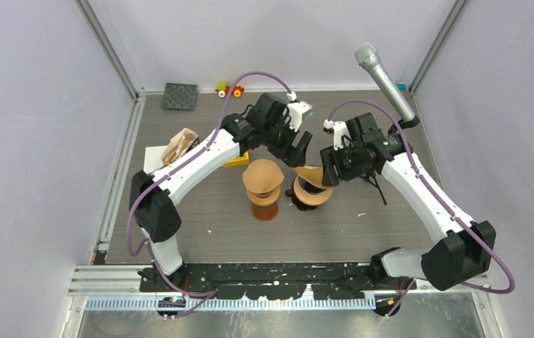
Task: Place the coffee filter in the dripper
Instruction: Place the coffee filter in the coffee dripper.
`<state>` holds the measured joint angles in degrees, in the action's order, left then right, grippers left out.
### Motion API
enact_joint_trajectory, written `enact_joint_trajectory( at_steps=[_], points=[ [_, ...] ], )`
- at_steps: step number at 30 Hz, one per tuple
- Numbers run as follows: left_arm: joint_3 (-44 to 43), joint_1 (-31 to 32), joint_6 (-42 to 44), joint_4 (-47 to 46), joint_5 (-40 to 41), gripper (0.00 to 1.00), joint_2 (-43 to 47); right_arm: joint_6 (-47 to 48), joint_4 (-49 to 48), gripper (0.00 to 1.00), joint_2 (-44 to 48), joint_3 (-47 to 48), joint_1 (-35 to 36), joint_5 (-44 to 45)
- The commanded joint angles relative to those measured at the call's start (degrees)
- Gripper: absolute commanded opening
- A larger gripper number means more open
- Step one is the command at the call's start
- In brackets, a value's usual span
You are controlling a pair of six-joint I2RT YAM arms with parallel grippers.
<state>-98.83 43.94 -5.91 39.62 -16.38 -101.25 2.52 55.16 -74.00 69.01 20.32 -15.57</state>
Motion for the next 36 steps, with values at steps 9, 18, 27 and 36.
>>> enact_joint_trajectory(
  at_steps=[9, 18, 27, 36],
  points=[
    [-2.3, 0.8, -0.9, 3.0, -1.8, 0.79, -1.3, -1.8, -2.3, 0.60, -1.1, -0.5, -1.2, -1.0],
    [-1.7, 0.8, -0.3, 0.2, 0.7, 0.80, 2.1, -1.3, -2.4, 0.59, -2.0, -0.5, -1.4, -1.0],
    [1.7, 0.8, -0.4, -4.1, -3.0, 0.80, 5.2, -1.0, -2.4, 0.58, -3.0, -0.4, -1.7, -2.4],
    [3.4, 0.9, -0.9, -4.4, -4.3, 0.80, 4.7, -0.8, -3.0, 0.57, -3.9, -0.1, -1.9, -3.2]
  ],
)
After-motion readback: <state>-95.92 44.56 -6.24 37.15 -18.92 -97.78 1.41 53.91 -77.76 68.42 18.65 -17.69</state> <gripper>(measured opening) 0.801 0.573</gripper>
